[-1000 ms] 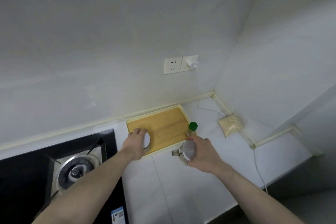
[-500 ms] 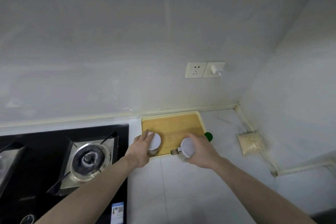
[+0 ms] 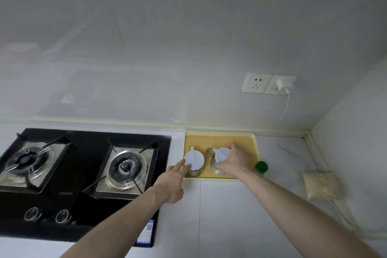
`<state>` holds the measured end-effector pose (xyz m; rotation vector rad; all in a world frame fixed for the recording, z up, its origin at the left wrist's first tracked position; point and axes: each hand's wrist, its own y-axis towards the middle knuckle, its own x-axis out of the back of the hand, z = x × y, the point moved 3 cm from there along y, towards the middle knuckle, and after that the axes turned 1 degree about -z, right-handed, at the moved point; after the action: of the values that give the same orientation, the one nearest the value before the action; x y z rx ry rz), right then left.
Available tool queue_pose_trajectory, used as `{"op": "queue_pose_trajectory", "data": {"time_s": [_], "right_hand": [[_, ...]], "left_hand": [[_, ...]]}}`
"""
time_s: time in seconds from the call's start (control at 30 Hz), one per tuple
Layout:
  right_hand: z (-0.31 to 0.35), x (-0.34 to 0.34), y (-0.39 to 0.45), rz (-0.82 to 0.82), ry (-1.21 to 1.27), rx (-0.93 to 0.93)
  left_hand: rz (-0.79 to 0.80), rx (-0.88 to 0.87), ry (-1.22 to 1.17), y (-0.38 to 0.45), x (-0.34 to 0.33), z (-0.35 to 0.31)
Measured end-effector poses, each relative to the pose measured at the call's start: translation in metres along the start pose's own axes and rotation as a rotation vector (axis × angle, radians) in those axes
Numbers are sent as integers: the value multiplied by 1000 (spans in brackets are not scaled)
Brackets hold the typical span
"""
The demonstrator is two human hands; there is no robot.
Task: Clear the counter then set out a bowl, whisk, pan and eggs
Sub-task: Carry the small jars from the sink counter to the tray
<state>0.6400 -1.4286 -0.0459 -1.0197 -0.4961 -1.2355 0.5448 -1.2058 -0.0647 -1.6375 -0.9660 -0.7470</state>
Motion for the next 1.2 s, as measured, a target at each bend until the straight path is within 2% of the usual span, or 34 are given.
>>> {"op": "queue_pose_trajectory", "data": {"time_s": [0.2, 0.37, 0.47, 0.67, 0.77, 0.87, 0.93, 1.03, 1.2], "right_hand": [[9, -17, 11, 2, -10, -107], [5, -40, 10, 52, -53, -148], [5, -48, 6, 112, 13, -155], [-30, -76, 45, 175, 58, -172], [-12, -55, 16, 125, 141, -190], [-8, -52, 10, 79, 338, -288], [-7, -51, 10, 111, 424, -315], [-14, -45, 5, 165, 415, -311], [-8, -31, -22, -61, 437, -122]], "left_hand": [[19, 45, 84, 2, 0, -7], [50, 63, 100, 6, 6, -11], [76, 75, 102, 8, 8, -12], [92, 89, 97, 10, 10, -13], [100, 86, 97, 10, 11, -14], [111, 80, 95, 10, 12, -16], [117, 68, 84, 9, 13, -13], [112, 53, 25, 0, 13, -5], [-28, 52, -152, -36, 11, 22]]}}
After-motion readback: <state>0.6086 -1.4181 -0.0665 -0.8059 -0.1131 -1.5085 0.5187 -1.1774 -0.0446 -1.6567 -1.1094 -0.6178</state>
